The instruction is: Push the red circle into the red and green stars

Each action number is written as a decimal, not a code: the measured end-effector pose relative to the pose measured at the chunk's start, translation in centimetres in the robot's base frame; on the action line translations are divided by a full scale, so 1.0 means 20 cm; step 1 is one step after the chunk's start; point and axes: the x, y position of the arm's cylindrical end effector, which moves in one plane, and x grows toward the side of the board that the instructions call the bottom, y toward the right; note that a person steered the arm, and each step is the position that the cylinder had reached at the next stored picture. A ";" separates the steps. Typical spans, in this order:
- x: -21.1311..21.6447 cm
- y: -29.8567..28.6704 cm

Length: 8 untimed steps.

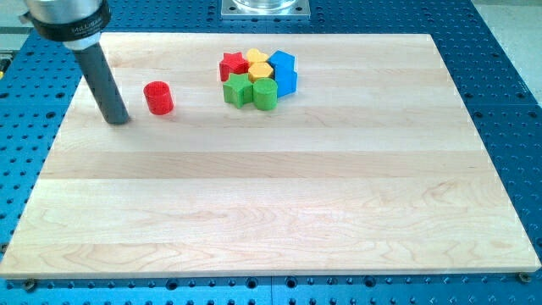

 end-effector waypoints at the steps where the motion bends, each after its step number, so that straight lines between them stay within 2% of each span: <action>1: 0.00 0.23; 2: -0.02 0.48; 3: 0.01 0.21; 4: -0.10 0.14; 5: -0.19 0.46; 8: -0.22 0.45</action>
